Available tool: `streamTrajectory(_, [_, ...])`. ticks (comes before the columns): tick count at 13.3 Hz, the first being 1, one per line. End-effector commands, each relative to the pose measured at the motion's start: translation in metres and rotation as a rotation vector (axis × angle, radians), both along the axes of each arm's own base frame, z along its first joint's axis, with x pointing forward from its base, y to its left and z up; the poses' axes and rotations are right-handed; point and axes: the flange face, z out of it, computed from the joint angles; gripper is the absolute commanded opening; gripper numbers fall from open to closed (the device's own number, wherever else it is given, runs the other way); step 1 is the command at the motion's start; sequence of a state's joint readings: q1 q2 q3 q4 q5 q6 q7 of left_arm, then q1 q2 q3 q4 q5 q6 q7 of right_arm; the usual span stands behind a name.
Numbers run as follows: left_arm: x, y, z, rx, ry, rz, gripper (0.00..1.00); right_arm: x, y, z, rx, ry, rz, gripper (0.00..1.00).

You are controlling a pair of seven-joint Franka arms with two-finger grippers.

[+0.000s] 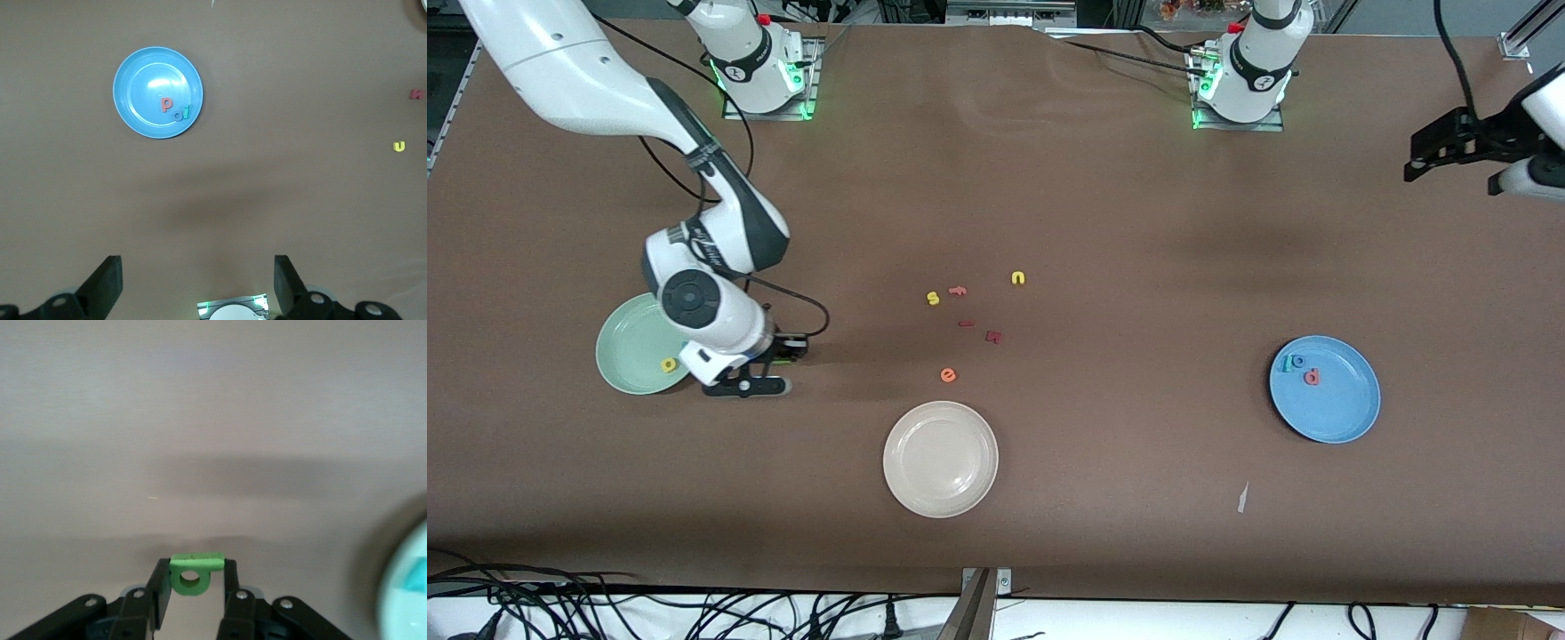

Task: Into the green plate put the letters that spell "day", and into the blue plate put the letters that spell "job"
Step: 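Lower the green b onto the green plate and open the right gripper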

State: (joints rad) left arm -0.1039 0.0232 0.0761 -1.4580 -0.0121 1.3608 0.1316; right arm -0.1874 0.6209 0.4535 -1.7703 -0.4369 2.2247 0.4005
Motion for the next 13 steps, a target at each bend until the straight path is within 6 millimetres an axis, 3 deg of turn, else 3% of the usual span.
streamTrajectory(1, [0.012, 0.002, -0.002, 0.004, -0.016, 0.011, 1.00, 0.000, -0.043, 0.017, -0.026, 0.030, 0.075, 0.18])
streamTrajectory(4, [0.021, 0.003, -0.002, -0.040, -0.060, 0.208, 1.00, -0.002, -0.114, 0.026, -0.034, 0.071, 0.142, 0.18])
streamTrajectory(6, [0.020, -0.007, -0.001, -0.042, -0.059, 0.233, 1.00, -0.010, -0.165, 0.020, -0.025, 0.109, 0.180, 0.18])
streamTrajectory(9, [0.019, -0.013, -0.001, -0.041, -0.052, 0.225, 1.00, -0.020, -0.203, 0.007, -0.008, 0.141, 0.154, 0.20])
streamTrajectory(10, [0.019, -0.011, -0.001, -0.041, -0.052, 0.227, 1.00, -0.023, -0.210, -0.002, 0.000, 0.155, 0.141, 0.34])
streamTrajectory(11, [0.020, -0.009, -0.001, -0.041, -0.054, 0.227, 1.00, -0.025, -0.213, -0.005, 0.003, 0.163, 0.136, 0.99])
streamTrajectory(13, [0.022, -0.011, -0.002, -0.043, -0.052, 0.227, 1.00, -0.023, -0.210, 0.007, -0.004, 0.173, 0.144, 1.00])
